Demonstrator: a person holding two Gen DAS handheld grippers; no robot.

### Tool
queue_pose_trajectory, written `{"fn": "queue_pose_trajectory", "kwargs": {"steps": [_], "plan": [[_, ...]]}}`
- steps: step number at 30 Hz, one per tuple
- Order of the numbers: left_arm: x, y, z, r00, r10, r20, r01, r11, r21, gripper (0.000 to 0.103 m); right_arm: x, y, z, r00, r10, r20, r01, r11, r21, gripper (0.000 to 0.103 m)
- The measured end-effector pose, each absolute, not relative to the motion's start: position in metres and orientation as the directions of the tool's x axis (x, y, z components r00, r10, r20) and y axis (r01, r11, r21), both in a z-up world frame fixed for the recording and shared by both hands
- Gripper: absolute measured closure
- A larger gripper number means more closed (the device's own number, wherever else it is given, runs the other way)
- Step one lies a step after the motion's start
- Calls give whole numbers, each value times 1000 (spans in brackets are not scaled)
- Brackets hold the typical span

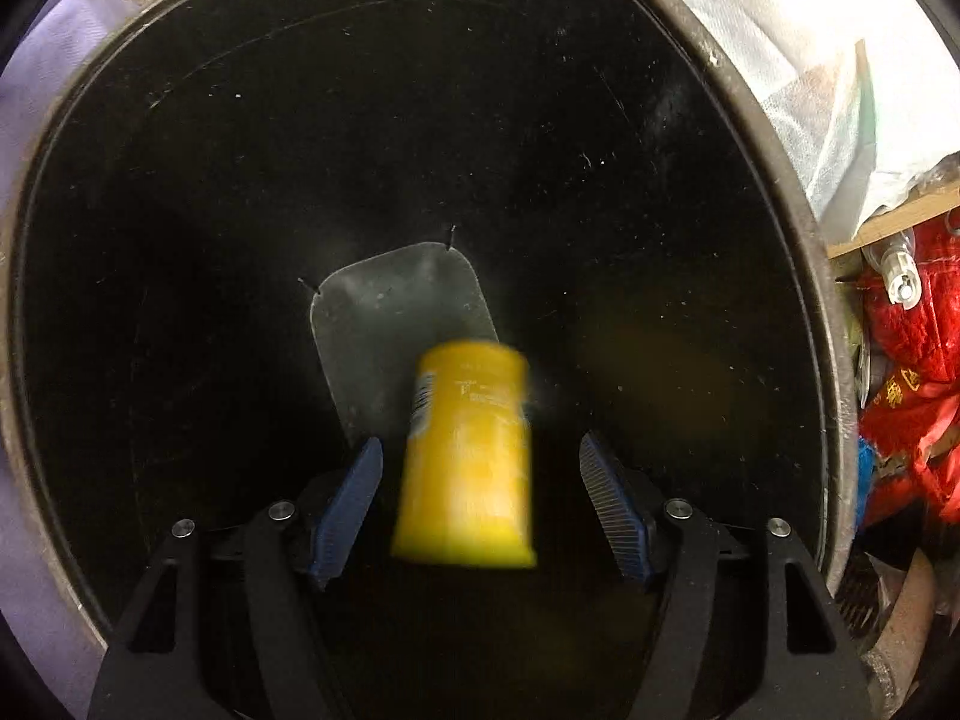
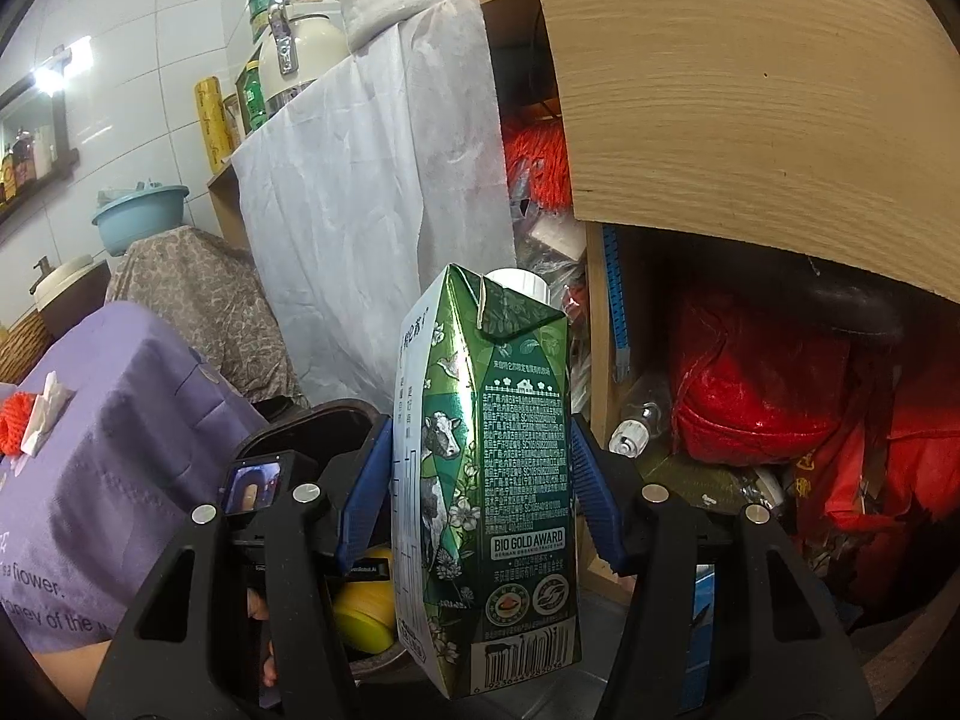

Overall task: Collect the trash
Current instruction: 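Carry the yellow can to the black bin and open the left tool, then lower the green milk carton into the bin and open the right tool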

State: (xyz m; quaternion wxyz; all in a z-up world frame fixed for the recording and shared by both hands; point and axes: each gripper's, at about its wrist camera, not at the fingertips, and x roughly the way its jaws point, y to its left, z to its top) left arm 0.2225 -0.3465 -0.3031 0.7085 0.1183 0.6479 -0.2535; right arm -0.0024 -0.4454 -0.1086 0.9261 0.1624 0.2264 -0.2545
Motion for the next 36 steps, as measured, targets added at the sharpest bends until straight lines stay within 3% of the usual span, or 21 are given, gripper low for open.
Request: {"fn": "queue_pose_trajectory", "kwargs": {"steps": [5,10,17,21,24,27,31,36], "plan": [[213,-343,-290,88,-219,-972,534,834,-140,35,0,-445,-112,767,-388,-511,537,825,179,45],[178,-342,-237,252,-276,-927,613,787,-67,35,0,-446,-113,760,-395,-516,542,823,169,45],[128,-313,-158,442,-330,-834,652,757,46,24,4,-447,-117,752,-405,-520,545,826,144,45],[123,-296,-126,435,-414,-799,649,760,-41,24,14,-450,-138,738,-381,-558,542,827,151,45],[111,-275,-88,492,-452,-745,647,762,-35,23,33,-450,-166,722,-278,-633,501,842,202,45],[109,-260,-64,551,-461,-696,610,791,-42,10,62,-431,-181,712,-176,-679,411,890,200,45],[118,-233,-46,577,-440,-688,542,837,-80,8,120,-402,-206,635,4,-772,270,936,227,45],[116,-214,-43,619,-398,-678,503,863,-47,8,183,-383,-243,439,118,-891,246,938,245,45]]}}
